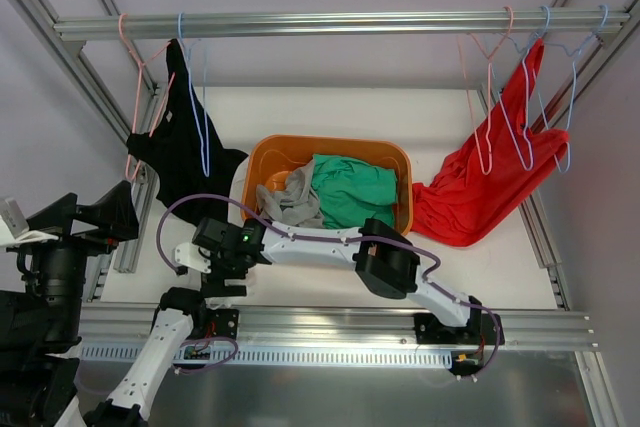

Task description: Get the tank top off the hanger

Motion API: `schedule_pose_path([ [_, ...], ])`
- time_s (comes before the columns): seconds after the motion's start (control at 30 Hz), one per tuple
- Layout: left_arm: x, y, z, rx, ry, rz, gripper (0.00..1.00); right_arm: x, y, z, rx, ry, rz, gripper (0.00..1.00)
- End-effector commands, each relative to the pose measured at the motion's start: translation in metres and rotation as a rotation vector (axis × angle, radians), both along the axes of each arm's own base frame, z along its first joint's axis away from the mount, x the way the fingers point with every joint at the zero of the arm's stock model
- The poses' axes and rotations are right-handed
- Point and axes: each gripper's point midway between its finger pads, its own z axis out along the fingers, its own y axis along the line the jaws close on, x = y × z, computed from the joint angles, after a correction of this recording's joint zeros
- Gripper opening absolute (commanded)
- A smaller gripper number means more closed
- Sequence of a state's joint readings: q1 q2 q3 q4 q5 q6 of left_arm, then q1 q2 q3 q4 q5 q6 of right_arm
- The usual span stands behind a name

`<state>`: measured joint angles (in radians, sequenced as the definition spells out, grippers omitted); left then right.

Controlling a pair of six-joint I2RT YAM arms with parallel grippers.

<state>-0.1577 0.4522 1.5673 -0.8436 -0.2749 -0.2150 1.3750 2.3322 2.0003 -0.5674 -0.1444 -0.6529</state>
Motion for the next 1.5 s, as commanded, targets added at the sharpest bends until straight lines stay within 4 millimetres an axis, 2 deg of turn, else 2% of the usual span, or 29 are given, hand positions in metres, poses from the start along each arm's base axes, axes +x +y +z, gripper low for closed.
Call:
schedule_pose_path([
  [0.0, 0.012, -0.008, 0.006, 0.035, -0.001, -0.040, 0.99, 0.002, 0.004, -0.022, -0.037, -0.037, 0.003, 0.99],
  [0.1, 0.011, -0.008, 0.007, 0.039, -0.004, -0.042, 0.99, -0.007, 0.005, -0.032, -0.045, 0.009, 0.034, 0.95],
  [0.13, 0.010, -0.008, 0.008, 0.040, -0.010, -0.042, 0.99, -0.011, 0.006, -0.034, -0.045, 0.031, 0.046, 0.87],
  [0.2, 0.006, -0.007, 0.010, 0.036, -0.022, -0.036, 0.99, -0.015, 0.007, -0.036, -0.041, 0.053, 0.055, 0.80],
  [0.33, -0.009, -0.001, 0.020, 0.014, -0.072, -0.014, 0.99, -0.021, 0.010, -0.039, -0.020, 0.086, 0.060, 0.80],
  [0.4, -0.018, 0.000, 0.028, 0.012, -0.101, -0.020, 0.99, -0.020, 0.012, -0.046, -0.024, 0.086, 0.058, 0.75],
  [0.43, -0.020, -0.001, 0.030, 0.012, -0.107, -0.027, 0.99, -0.020, 0.013, -0.046, -0.023, 0.090, 0.058, 0.64],
  [0.5, -0.024, -0.002, 0.033, 0.017, -0.121, -0.038, 0.99, -0.020, 0.014, -0.047, -0.020, 0.095, 0.055, 0.49],
  [0.53, -0.026, -0.003, 0.034, 0.018, -0.128, -0.042, 0.99, -0.022, 0.014, -0.045, -0.014, 0.110, 0.060, 0.26],
  [0.57, -0.026, -0.003, 0.034, 0.018, -0.128, -0.045, 0.99, -0.021, 0.016, -0.041, -0.003, 0.119, 0.055, 0.09],
  [0.6, -0.027, -0.003, 0.033, 0.018, -0.129, -0.044, 0.99, -0.021, 0.017, -0.036, 0.009, 0.124, 0.051, 0.00],
  [0.7, -0.029, -0.003, 0.033, 0.019, -0.134, -0.045, 0.99, -0.025, 0.023, -0.012, 0.070, 0.150, 0.054, 0.00],
  [0.83, -0.034, -0.002, 0.033, 0.022, -0.145, -0.045, 0.99, -0.032, 0.031, 0.039, 0.198, 0.181, 0.064, 0.00],
  [0.87, -0.034, -0.002, 0.033, 0.023, -0.145, -0.043, 0.99, -0.032, 0.033, 0.061, 0.245, 0.178, 0.058, 0.00],
  [0.93, -0.035, -0.001, 0.033, 0.025, -0.149, -0.041, 0.99, -0.033, 0.035, 0.081, 0.292, 0.177, 0.058, 0.00],
  [0.97, -0.035, -0.001, 0.033, 0.027, -0.148, -0.041, 0.99, -0.034, 0.034, 0.102, 0.330, 0.175, 0.060, 0.00],
  [1.03, -0.035, -0.001, 0.032, 0.029, -0.148, -0.042, 0.99, -0.036, 0.034, 0.123, 0.375, 0.185, 0.054, 0.00],
  [1.13, -0.038, -0.001, 0.033, 0.023, -0.157, -0.043, 0.99, -0.037, 0.029, 0.166, 0.476, 0.181, 0.050, 0.00],
  [1.17, -0.039, -0.001, 0.033, 0.020, -0.159, -0.043, 0.99, -0.038, 0.030, 0.166, 0.480, 0.182, 0.044, 0.00],
  [1.2, -0.040, -0.001, 0.033, 0.017, -0.162, -0.042, 0.99, -0.036, 0.028, 0.184, 0.515, 0.172, 0.039, 0.00],
  [1.27, -0.042, 0.000, 0.035, 0.016, -0.170, -0.039, 0.99, -0.034, 0.026, 0.201, 0.548, 0.151, 0.033, 0.00],
  [1.3, -0.042, 0.000, 0.035, 0.016, -0.170, -0.040, 0.99, -0.031, 0.023, 0.219, 0.581, 0.123, 0.032, 0.00],
  [1.4, -0.039, -0.001, 0.033, 0.018, -0.161, -0.042, 0.99, -0.023, 0.016, 0.250, 0.641, 0.066, 0.016, 0.00],
  [1.43, -0.039, -0.001, 0.032, 0.018, -0.159, -0.042, 0.99, -0.023, 0.009, 0.274, 0.687, 0.041, 0.018, 0.00],
  [1.47, -0.038, -0.001, 0.032, 0.018, -0.156, -0.039, 0.99, -0.021, 0.004, 0.288, 0.716, 0.022, 0.011, 0.00],
])
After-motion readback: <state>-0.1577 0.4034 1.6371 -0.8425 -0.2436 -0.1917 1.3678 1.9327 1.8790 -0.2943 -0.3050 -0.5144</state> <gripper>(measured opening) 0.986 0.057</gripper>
